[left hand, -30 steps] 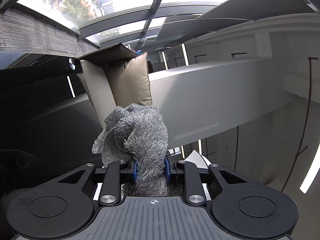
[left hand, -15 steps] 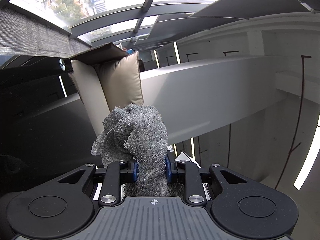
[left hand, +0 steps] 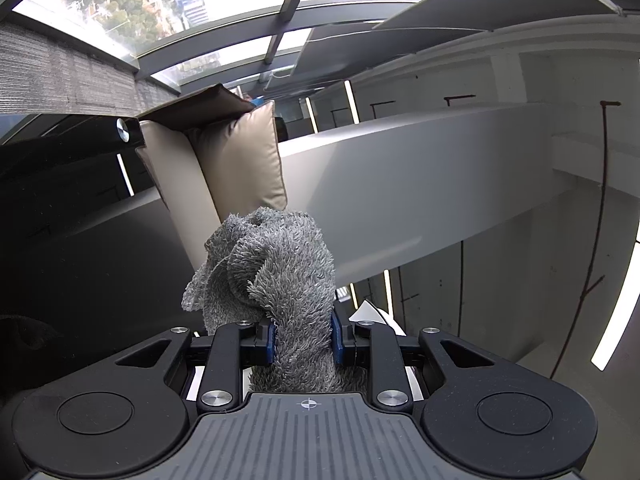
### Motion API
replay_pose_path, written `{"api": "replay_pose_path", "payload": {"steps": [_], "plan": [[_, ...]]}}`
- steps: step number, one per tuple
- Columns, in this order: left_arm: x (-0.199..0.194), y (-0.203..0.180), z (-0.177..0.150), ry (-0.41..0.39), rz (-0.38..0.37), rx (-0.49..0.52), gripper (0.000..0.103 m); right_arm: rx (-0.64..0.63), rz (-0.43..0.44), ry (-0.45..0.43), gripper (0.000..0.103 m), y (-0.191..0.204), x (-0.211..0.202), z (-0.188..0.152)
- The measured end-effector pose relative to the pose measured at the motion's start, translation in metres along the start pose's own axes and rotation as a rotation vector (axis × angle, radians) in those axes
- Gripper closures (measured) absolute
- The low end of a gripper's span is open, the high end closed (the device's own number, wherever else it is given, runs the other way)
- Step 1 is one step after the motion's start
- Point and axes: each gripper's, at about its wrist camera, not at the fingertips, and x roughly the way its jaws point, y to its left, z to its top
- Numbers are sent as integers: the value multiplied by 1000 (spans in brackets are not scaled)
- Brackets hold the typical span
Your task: Clean container
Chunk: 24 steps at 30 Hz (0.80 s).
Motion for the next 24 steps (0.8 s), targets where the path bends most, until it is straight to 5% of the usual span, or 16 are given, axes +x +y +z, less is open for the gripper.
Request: {"api": "replay_pose_path", "payload": {"steps": [24], "plan": [[-11, -3, -15, 17, -20, -5, 81, 57, 156, -3, 78, -30, 81, 15]]}}
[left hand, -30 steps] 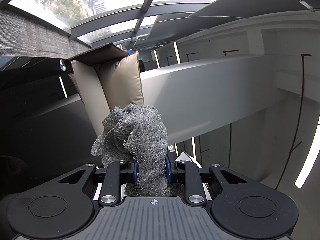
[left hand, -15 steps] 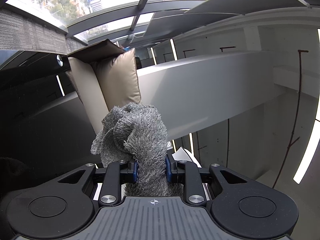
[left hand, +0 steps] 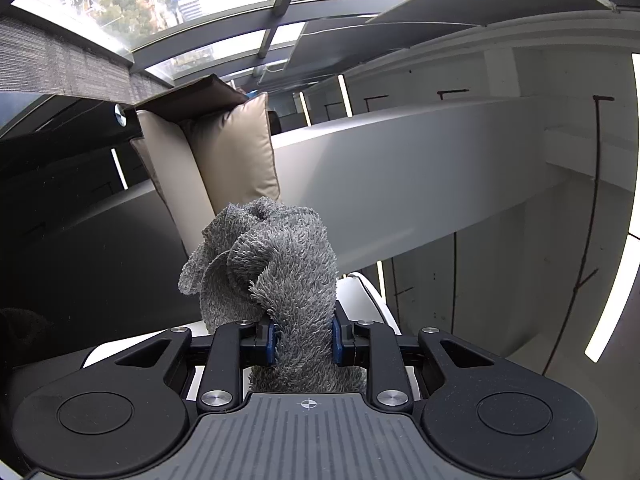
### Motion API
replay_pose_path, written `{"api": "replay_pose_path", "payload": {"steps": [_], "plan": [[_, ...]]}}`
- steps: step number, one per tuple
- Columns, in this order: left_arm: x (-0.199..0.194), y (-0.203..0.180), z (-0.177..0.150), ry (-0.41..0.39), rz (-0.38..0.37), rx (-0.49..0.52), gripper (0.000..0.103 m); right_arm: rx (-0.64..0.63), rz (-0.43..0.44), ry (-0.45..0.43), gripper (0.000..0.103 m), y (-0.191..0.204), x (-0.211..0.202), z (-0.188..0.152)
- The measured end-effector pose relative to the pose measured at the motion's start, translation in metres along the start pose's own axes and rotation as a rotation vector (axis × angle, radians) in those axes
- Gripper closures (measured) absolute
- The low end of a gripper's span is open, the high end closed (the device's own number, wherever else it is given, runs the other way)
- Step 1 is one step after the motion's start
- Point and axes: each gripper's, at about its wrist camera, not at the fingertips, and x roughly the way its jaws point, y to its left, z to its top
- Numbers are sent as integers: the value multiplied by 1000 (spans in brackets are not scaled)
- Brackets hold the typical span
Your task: Clean container
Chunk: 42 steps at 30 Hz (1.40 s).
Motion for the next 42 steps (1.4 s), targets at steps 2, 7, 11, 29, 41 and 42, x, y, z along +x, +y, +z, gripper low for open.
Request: {"api": "replay_pose_path", "payload": {"steps": [2, 7, 11, 29, 41, 42], "plan": [[-2, 0, -3, -7, -1, -3, 81, -3, 12, -2, 78, 0, 3, 1], [-5, -1, -6, -4, 3, 4, 81, 0, 52, -1, 78, -5, 11, 3], [-7, -1, -9, -5, 3, 6, 81, 5, 84, -3, 78, -10, 19, 6], [-5, 2, 1, -4, -1, 10, 81, 49, 73, 15, 71, -10, 19, 15], [-6, 0, -1, -1, 11, 16, 81, 201, 39, 86, 72, -19, 5, 16], [-7, -1, -2, 0, 11, 17, 81, 206, 44, 90, 73, -19, 7, 15]]}}
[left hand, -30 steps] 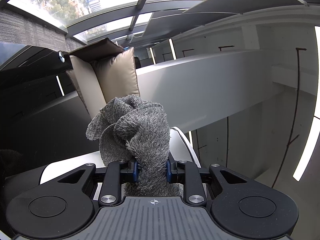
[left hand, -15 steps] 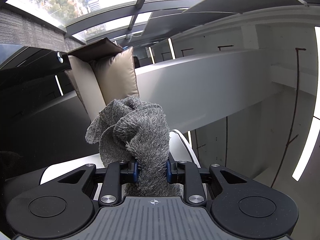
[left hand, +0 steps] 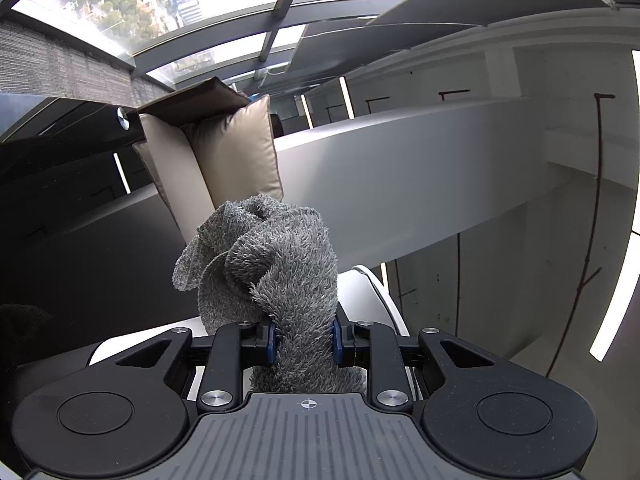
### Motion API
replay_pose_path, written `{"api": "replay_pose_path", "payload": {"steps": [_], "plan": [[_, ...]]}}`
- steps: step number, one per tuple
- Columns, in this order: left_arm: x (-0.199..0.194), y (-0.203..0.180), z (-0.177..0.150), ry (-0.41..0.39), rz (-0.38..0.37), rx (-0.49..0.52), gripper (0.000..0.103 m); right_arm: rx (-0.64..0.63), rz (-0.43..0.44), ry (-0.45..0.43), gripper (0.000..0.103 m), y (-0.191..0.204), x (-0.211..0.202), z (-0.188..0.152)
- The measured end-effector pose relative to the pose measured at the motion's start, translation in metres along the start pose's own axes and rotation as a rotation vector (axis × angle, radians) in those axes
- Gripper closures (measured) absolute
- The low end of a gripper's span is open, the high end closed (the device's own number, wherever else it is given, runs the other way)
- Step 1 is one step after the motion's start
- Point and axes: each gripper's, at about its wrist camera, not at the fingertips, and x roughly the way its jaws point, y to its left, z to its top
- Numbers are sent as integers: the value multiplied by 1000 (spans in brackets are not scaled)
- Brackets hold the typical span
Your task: Clean container
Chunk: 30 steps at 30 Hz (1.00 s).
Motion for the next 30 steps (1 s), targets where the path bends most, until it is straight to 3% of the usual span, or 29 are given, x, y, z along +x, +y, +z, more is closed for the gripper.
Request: {"api": "replay_pose_path", "payload": {"steps": [3, 20, 30], "plan": [[-1, -1, -1, 1, 0, -2, 81, 5, 17, 5, 77, 0, 5, -3], [-7, 1, -19, 27, 3, 14, 81, 91, 103, 9, 76, -21, 27, 1], [-12, 46, -31, 2, 146, -120, 81, 204, 131, 12, 77, -27, 16, 11]]}}
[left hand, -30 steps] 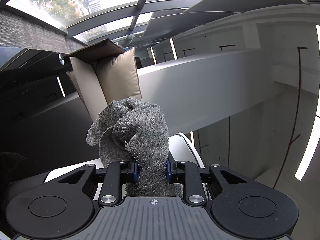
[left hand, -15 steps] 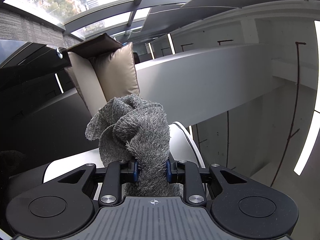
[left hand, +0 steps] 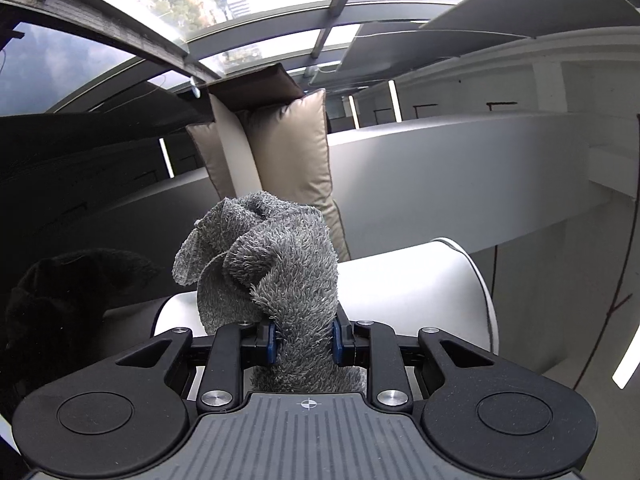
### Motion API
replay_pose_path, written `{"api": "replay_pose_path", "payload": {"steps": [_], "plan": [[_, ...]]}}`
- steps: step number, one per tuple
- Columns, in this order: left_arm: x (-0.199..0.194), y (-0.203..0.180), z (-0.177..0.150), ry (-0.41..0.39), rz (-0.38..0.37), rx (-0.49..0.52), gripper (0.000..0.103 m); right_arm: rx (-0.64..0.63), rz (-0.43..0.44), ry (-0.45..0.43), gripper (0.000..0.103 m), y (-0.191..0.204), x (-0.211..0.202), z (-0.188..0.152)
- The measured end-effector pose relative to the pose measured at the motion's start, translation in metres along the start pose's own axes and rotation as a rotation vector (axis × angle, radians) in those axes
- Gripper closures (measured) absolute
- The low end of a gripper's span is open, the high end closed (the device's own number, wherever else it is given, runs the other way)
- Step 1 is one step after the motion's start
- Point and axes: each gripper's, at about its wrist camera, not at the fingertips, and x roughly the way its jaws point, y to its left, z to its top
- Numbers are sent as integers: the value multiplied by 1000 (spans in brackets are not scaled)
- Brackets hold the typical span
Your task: Clean container
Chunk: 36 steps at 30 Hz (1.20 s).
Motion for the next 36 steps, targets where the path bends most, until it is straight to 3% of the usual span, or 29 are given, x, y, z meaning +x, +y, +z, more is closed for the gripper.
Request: {"api": "replay_pose_path", "payload": {"steps": [8, 11, 16, 21, 31, 34, 36], "plan": [[-2, 26, 1, -19, 0, -129, 81, 170, 21, 15, 77, -9, -12, 15], [-5, 31, -3, -40, 42, -141, 81, 199, 12, 20, 77, -9, -17, 18], [-8, 28, -10, -100, 77, -92, 81, 226, -23, 34, 77, -10, -20, 18], [-10, 16, -9, -124, 90, -95, 81, 248, 2, 22, 77, -4, -29, 26], [-2, -12, 2, -146, 24, -82, 81, 452, 82, 133, 77, 1, -29, 42], [0, -19, 5, -143, 11, -68, 81, 530, 82, 149, 72, -2, -28, 47], [2, -20, 3, -142, 10, -66, 81, 579, 98, 147, 61, -4, -28, 51]]}}
